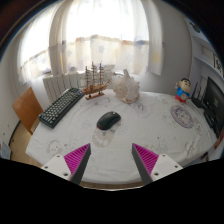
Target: Arrange mouse
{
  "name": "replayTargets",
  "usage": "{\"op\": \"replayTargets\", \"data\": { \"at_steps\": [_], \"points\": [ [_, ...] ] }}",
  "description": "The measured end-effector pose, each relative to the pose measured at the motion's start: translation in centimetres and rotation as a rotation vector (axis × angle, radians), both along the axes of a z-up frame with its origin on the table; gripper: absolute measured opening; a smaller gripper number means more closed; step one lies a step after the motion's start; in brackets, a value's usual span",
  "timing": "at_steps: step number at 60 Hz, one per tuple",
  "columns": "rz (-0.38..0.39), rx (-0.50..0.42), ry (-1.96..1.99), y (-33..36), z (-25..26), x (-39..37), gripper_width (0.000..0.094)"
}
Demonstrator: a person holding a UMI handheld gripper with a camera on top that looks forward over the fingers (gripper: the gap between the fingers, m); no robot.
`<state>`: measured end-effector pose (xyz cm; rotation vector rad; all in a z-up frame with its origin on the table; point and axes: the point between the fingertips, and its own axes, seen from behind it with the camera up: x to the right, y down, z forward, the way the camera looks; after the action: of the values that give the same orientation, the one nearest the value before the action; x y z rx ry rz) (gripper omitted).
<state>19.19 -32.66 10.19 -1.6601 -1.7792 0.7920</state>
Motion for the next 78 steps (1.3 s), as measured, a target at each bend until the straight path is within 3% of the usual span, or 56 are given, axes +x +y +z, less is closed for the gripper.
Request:
{"op": "replayTargets", "data": {
  "at_steps": [22,47,61,68,72,74,78],
  "points": [
    [-0.009,-0.045,0.056,-5.2,-7.2,-8.6,0.0855],
    [-0.053,-0.03,0.044,-4.0,-10.8,-20.0,0.0858],
    [0.045,-0.036,0.031,-6.0,-11.1,-24.3,0.0853],
    [0.073,-0.033,0.034,-6.2,-11.2,-25.1,0.0767],
    [0.095,-0.031,0.038,-6.2,-11.2,-25.1,0.0629],
    [0.105,-0.026,0.042,-6.2,-11.2,-25.1,0.0496],
    [0.131,-0.011,0.037,-6.3,-11.2,-25.1,0.0482]
  ]
}}
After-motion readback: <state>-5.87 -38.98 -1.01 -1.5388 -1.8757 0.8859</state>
